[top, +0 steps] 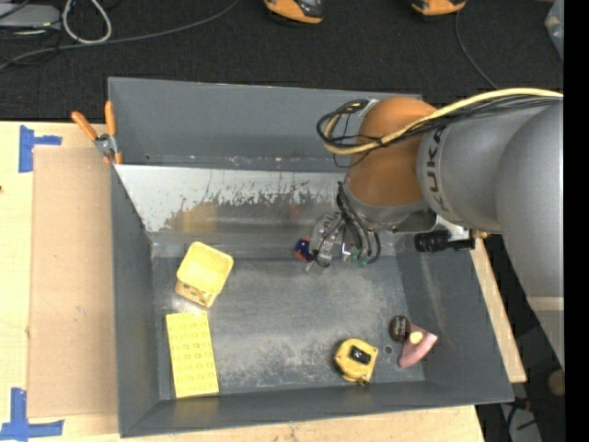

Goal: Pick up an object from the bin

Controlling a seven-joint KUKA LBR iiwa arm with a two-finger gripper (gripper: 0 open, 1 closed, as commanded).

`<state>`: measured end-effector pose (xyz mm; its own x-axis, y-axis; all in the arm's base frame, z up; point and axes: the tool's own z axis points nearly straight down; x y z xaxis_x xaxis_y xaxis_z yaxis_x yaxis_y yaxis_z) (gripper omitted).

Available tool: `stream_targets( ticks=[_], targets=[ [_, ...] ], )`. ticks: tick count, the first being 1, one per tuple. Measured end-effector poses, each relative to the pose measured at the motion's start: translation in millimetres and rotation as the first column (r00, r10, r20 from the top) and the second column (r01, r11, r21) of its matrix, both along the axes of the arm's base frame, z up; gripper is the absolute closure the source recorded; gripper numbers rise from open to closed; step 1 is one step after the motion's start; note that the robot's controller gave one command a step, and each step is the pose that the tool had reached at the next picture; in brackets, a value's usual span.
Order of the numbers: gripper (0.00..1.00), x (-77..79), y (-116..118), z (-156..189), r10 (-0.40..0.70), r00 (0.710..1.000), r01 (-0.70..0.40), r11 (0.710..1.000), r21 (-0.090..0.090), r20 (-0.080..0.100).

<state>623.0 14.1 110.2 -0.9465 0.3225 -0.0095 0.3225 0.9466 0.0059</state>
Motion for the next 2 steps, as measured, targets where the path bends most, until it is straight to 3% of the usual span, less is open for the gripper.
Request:
stream_targets(
  ticks=[1, 2],
  targets=[
    [1.0, -0.2, -0.1, 12.3, 0.002, 1.0, -0.002, 1.0, 0.0, 0.0],
    [1.0, -2.9, -0.3, 36.9, 0.002, 1.0, -0.002, 1.0, 0.0, -0.011]
  ],
)
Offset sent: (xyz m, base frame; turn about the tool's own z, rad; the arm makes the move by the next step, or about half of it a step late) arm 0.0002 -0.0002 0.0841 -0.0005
